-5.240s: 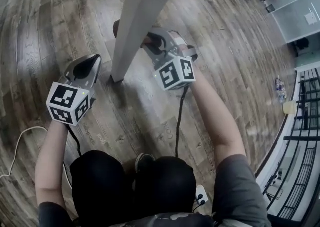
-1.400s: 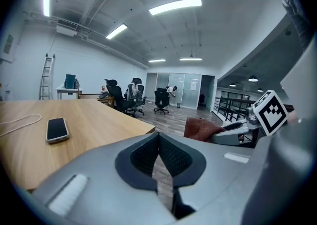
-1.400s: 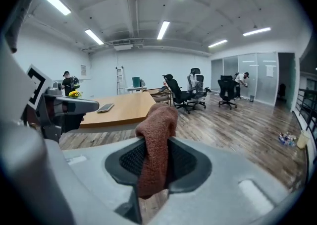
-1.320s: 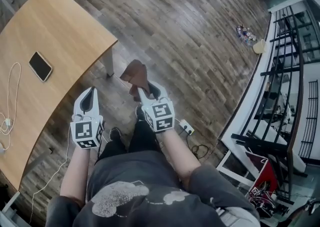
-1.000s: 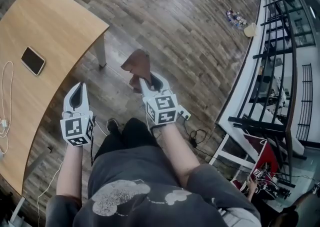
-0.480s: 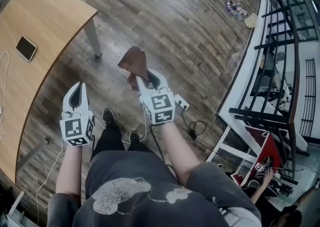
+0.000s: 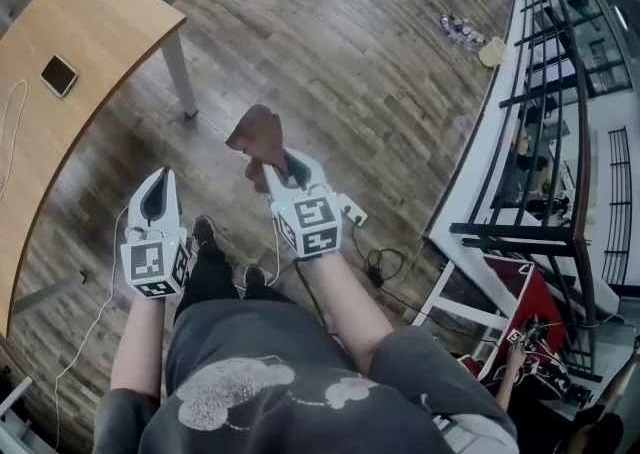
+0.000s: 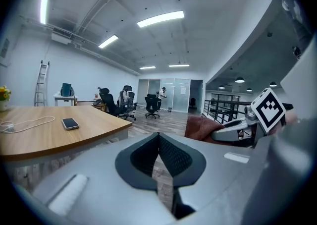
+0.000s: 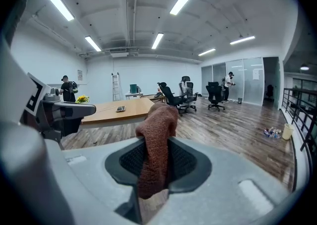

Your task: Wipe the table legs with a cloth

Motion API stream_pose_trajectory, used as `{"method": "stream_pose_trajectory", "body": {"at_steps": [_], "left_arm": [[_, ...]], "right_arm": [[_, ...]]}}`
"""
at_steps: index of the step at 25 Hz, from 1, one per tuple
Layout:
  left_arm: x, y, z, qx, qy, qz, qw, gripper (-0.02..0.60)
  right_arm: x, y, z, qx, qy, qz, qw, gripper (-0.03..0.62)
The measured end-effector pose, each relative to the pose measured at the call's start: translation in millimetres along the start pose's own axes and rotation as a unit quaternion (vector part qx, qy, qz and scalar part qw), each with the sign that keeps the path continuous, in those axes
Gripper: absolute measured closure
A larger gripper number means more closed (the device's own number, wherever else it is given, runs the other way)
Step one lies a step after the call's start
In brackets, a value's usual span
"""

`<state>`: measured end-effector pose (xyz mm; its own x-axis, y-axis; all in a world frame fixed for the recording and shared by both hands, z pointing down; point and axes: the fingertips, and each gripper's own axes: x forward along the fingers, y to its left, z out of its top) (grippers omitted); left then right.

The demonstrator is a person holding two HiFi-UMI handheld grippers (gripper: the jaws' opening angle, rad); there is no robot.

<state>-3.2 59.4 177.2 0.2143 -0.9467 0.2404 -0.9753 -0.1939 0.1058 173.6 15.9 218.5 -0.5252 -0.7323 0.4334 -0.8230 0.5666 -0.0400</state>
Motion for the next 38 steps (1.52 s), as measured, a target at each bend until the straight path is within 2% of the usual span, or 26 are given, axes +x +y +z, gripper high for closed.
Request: {"method": "stream_pose_trajectory", "body": {"at_steps": [10, 17, 21, 25, 31, 38], "left_arm": [[-61.3, -27.7, -6.9, -0.005, -0.011, 0.013, 0.9998, 0.561], [-74.6, -50.9, -3.3, -0.005, -0.026, 0.008, 0.9996, 0.561], [-85.6, -59.0, -12.9, -0.009, -0.02, 0.013, 0.9997, 0.561], [-94.8, -56.8, -23.6, -0.015, -0.01, 0.025, 0.9995, 0.561], [-108.4, -33.8, -30.1, -0.035, -0.006, 0.073, 0.9967, 0.561], [-110.8, -33.6, -30.4, -0.032, -0.006, 0.079, 0.9964, 0.561]], "right_arm": [[-60.0, 23.7, -14.7, -0.019, -0.006, 0.027, 0.999, 0.497], [-82.6, 38.0, -20.0, -0.043, -0.008, 0.051, 0.998, 0.5], [-90.6, 44.3, -33.9, -0.047, 0.001, 0.061, 0.997, 0.502], [-94.9, 45.2, -43.9, -0.05, 0.011, 0.067, 0.996, 0.502], [-92.1, 51.2, -55.8, -0.056, 0.025, 0.084, 0.995, 0.502], [-88.6, 49.1, -59.7, -0.046, 0.026, 0.087, 0.995, 0.502]]}}
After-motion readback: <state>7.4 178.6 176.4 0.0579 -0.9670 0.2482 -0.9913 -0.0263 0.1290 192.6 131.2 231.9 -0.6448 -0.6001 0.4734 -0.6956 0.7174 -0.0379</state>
